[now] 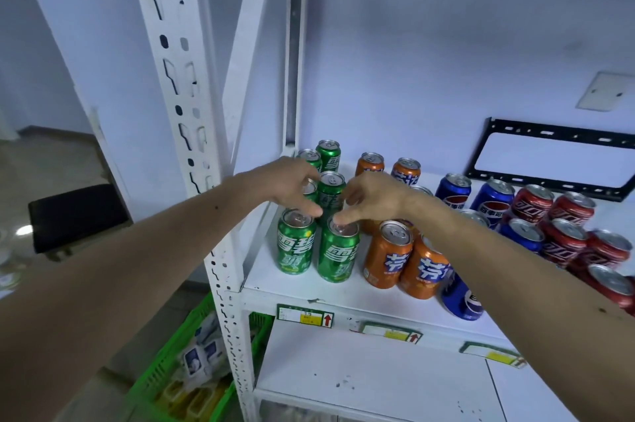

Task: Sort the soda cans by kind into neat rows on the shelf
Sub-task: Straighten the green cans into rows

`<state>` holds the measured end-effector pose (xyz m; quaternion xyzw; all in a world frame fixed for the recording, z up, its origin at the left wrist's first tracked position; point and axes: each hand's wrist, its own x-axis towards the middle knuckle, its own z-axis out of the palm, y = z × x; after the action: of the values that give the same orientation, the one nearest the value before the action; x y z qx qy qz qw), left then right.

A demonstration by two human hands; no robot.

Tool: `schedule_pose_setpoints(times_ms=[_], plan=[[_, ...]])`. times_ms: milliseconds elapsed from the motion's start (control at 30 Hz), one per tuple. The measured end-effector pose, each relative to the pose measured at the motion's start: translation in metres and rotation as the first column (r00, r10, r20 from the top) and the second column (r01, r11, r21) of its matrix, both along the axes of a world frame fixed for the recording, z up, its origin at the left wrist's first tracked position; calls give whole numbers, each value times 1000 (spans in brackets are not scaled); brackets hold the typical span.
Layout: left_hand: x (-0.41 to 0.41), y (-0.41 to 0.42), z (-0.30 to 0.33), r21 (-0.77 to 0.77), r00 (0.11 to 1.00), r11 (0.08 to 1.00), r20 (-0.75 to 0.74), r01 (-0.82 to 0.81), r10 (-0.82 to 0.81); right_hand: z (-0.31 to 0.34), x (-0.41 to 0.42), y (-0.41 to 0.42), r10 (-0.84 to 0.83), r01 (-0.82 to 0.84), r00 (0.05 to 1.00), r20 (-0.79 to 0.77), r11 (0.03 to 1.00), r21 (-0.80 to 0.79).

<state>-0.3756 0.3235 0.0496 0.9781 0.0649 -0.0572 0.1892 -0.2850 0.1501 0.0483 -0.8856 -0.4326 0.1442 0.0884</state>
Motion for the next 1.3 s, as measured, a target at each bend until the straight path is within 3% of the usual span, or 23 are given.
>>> schedule_pose_setpoints(times_ms=[133,400,533,833,1300], plan=[[35,7,11,25,978,992,173,-126,120,7,38,5,-101,95,994,37,985,147],[63,19,-25,71,985,983,-39,-167,170,-18,82,47,89,-86,989,115,996,-29],[64,23,-34,94,991,987,-22,-131,134,-25,88,63,163,-158,979,118,986,-51],[72,29,-34,42,985,986,-38,-164,166,-18,88,60,174,-165,981,82,981,-104],[81,29,-36,109,978,975,-65,-192,200,-14,89,58,218,-213,976,28,968,-133]])
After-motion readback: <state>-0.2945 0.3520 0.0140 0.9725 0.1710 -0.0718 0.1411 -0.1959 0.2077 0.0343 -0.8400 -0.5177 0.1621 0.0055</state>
